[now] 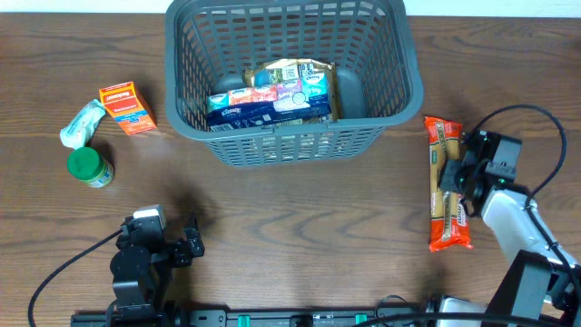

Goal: Pack container
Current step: 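Reposition the right gripper to the top end of the spaghetti pack and grasp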

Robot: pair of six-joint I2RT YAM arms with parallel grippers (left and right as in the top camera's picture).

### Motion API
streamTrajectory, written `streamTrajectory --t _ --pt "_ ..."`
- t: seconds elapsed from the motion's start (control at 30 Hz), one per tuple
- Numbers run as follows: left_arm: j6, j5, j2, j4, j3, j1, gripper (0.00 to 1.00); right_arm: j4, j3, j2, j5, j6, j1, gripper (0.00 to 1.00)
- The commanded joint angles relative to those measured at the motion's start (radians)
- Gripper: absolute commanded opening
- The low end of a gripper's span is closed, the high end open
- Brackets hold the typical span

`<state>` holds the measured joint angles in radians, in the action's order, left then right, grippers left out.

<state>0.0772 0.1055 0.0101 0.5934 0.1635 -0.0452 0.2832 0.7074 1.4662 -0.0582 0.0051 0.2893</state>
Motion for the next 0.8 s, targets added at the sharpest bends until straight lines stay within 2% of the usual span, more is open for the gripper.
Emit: streamTrajectory --t 0.0,0.2,0.4,0.43,0.47,0.5,0.77 --pt "-0.013 0.007 -0.006 -0.004 -0.010 -0.007 0.98 0.038 0.138 -0.010 -0.042 0.033 -0.009 0.01" --pt "-0.013 0.007 -0.006 -0.004 -0.010 -0.007 0.98 0.174 0.324 -0.010 -0.052 0.050 -0.008 0.01" --pt "-0.013 0.007 -0.006 -0.004 -0.010 -0.007 0.98 0.220 0.350 -0.005 -0.024 0.050 -0.008 0.03" --pt "-0.013 0.007 -0.006 -0.004 -0.010 -0.007 0.99 0.225 0.348 0.000 -0.024 0.050 -0.008 0.38" --pt "-0.013 0.007 -0.006 -0.004 -0.010 -0.007 0.98 0.229 0.344 0.004 -0.024 0.046 -0.008 0.80" --pt "-0.013 0.007 -0.006 -0.004 -0.010 -0.007 0.98 0.238 0.341 0.011 -0.024 0.036 -0.008 0.99" --pt "-0.013 0.007 -0.006 -0.004 -0.010 -0.007 0.98 0.293 0.337 0.106 -0.029 -0.011 0.016 0.99"
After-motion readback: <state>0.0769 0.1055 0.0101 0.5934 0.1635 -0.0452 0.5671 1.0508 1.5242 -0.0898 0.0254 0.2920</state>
